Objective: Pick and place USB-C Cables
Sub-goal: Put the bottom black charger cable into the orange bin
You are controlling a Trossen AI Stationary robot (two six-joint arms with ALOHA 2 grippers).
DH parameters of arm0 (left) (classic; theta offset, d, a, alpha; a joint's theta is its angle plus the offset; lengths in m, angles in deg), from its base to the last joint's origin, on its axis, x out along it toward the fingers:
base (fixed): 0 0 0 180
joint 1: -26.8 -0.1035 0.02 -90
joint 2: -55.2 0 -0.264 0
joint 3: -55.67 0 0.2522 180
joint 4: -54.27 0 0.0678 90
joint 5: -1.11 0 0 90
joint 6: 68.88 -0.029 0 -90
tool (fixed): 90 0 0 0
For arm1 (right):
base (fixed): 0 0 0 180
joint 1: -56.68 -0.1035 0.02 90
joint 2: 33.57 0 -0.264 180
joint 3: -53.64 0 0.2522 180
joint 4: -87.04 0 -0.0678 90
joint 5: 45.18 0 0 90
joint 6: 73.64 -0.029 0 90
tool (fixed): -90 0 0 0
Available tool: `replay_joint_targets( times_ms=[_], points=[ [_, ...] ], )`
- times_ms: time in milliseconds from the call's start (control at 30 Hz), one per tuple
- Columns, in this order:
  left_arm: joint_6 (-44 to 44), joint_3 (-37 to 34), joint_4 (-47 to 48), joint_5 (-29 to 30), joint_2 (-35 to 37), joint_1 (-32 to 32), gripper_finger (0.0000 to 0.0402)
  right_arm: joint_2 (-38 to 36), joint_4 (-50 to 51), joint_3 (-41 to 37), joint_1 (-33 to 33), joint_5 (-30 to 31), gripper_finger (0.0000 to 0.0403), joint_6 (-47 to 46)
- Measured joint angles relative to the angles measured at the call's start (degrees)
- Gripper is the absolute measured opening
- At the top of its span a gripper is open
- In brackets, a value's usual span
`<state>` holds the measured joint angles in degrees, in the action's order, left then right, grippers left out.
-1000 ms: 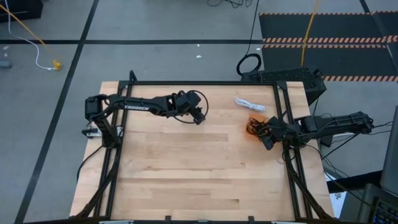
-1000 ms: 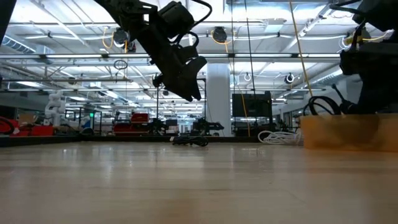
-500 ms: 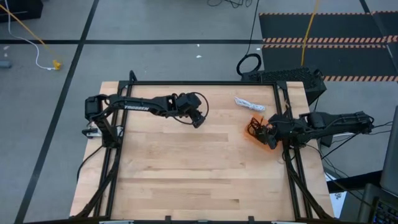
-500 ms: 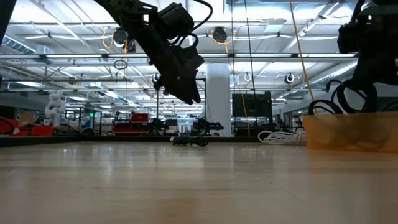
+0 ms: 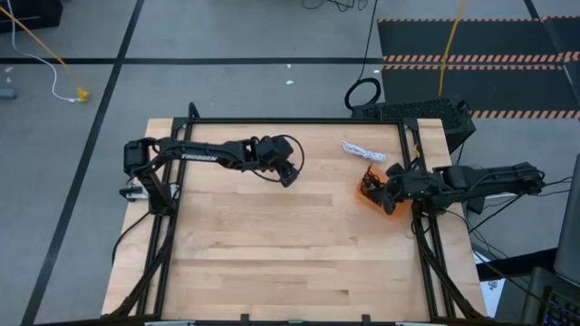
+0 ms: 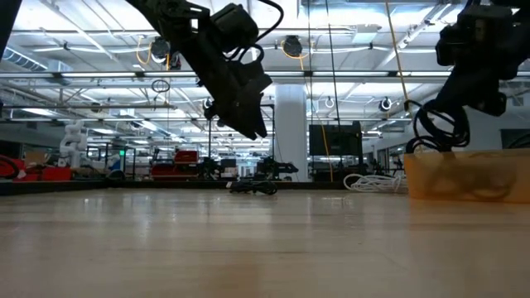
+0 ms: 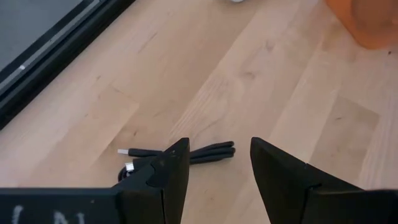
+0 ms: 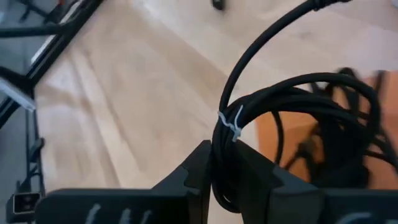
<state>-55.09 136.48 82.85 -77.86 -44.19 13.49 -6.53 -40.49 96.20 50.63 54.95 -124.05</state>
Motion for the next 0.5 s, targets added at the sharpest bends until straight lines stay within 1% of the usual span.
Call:
replay_joint_targets(
  times_ms=[67, 167, 267, 367, 500],
  points=[
    [-0.01, 0.0, -0.02, 0.0, 0.0, 0.31, 0.0172, 0.03, -2.38, -1.09, 0.01, -1.8, 0.0047, 1.35],
    [-0.02, 0.0, -0.02, 0.0, 0.0, 0.6, 0.0172, 0.07, -1.83, -1.16, 0.07, -2.58, 0.004, 3.23],
    [-0.02, 0.0, -0.02, 0.0, 0.0, 0.66, 0.0173, 0.07, 1.47, -0.78, 0.09, -1.19, 0.0024, 5.25],
    [0.0, 0.0, -0.03, 0.01, 0.0, 0.66, 0.0172, 0.73, 5.37, 0.94, 0.11, -1.05, 0.001, 6.14],
    [0.2, 0.0, -0.04, 0.02, 0.0, 0.66, 0.0173, 1.96, 8.6, 3.81, 0.11, -0.94, 0.0009, 7.6]
  ],
)
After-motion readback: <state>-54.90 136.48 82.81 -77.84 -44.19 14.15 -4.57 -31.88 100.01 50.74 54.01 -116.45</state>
